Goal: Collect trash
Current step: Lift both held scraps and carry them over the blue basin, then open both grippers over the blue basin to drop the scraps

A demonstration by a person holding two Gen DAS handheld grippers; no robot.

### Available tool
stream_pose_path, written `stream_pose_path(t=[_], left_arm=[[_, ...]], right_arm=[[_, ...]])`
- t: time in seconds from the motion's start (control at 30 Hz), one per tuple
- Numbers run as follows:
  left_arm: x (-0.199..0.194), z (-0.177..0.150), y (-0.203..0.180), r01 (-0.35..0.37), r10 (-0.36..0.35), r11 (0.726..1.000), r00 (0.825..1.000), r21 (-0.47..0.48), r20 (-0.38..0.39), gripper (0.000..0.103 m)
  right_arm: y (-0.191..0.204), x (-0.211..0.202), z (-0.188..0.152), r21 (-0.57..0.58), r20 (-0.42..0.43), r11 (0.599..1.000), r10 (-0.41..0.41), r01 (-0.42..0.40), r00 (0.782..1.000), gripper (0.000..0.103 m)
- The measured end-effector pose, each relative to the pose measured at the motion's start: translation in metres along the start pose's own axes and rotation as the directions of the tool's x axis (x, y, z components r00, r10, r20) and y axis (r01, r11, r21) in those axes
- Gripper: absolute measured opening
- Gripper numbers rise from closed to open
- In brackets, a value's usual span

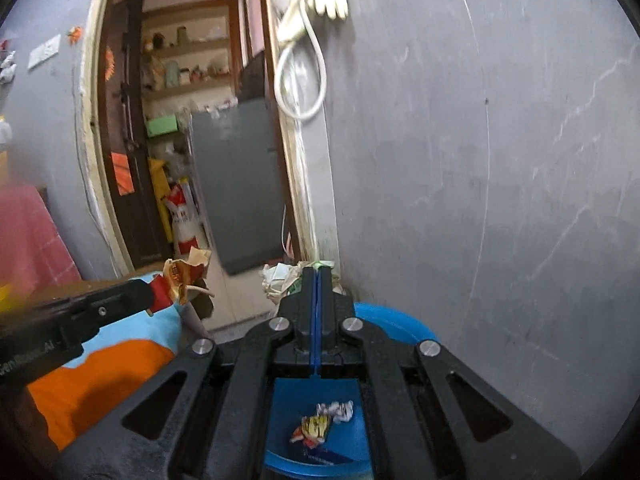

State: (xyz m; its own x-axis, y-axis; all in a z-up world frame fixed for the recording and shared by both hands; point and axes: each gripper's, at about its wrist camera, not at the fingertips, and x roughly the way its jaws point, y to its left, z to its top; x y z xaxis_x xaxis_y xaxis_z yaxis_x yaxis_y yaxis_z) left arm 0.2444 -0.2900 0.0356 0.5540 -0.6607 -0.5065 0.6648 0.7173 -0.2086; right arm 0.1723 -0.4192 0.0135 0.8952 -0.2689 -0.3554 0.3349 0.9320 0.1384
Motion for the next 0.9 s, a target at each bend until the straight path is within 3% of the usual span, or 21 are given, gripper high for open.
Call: stream_pose_path(t=[0.4, 0.67, 0.83, 0.9], left_arm=[[0.033, -0.014, 0.010, 0.008, -0.013, 0.999, 0.995, -0.052, -0.101, 0.001], [0.031, -0.018, 0.021, 0.000, -0.011, 0.996, 0.991, -0.087, -0.132, 0.003], [0.020, -0.018, 0.029, -0.019, 0.006, 0.993, 0.993, -0.113, -0.115, 0.013], [0.012, -0.017, 0.034, -0.033, 0.021, 0.992, 0.996, -0.124, -0.089, 0.026]], right_arm=[[-0.006, 0.018, -0.011, 0.004, -0.090, 1.000, 0.000, 0.000, 0.996, 0.012], [-0.008, 0.022, -0.011, 0.011, -0.097, 1.000, -0.005, 0.006, 0.995, 0.024], [-0.006, 0.020, -0.012, 0.008, -0.082, 1.000, -0.001, 0.001, 0.997, 0.034], [-0.005, 0.019, -0.012, 0.008, -0.071, 1.000, 0.004, -0.003, 0.997, 0.038]])
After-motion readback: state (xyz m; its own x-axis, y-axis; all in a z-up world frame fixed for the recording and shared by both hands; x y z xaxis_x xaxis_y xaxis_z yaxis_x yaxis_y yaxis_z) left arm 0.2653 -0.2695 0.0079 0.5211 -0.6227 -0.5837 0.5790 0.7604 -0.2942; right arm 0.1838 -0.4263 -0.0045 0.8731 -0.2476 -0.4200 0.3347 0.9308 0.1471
